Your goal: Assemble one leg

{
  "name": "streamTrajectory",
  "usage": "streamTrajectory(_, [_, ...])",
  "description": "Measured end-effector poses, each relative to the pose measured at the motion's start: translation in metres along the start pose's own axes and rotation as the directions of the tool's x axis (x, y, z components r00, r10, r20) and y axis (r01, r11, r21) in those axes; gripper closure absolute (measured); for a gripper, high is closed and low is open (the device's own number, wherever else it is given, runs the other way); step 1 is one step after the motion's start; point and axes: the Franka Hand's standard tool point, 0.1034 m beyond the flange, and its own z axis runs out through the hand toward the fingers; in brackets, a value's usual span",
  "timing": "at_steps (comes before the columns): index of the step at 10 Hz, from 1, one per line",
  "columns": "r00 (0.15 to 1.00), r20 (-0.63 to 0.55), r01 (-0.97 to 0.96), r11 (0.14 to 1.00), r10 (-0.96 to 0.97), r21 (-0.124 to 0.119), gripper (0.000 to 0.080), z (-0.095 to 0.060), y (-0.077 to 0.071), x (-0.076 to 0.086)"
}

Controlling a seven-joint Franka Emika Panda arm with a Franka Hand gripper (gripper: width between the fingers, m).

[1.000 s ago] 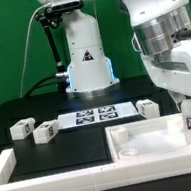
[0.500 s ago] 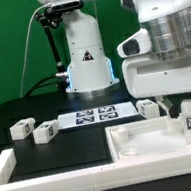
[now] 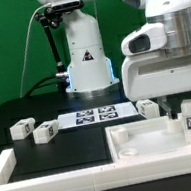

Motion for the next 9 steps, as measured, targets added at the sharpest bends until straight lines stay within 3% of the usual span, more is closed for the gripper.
streamTrajectory(1, [1.0, 0.0, 0.0, 1.0, 0.0, 0.0, 0.0387, 0.0, 0.0, 0.0])
streamTrajectory(2, [1.0, 0.0, 0.0, 1.0, 0.0, -0.001, 0.0387, 0.0, 0.0004, 0.0001])
streamTrajectory(3, [1.0, 0.0, -0.001, 1.0, 0.001, -0.002, 0.0504, 0.0002, 0.0017, 0.0004])
streamTrajectory(7, [0.999, 0.001, -0.032, 0.999, 0.032, -0.002, 0.0504, 0.0005, 0.0023, 0.0003])
streamTrajectory(9, [0.947, -0.002, -0.322, 0.946, 0.322, 0.032, 0.0504, 0.0001, 0.0038, -0.0029])
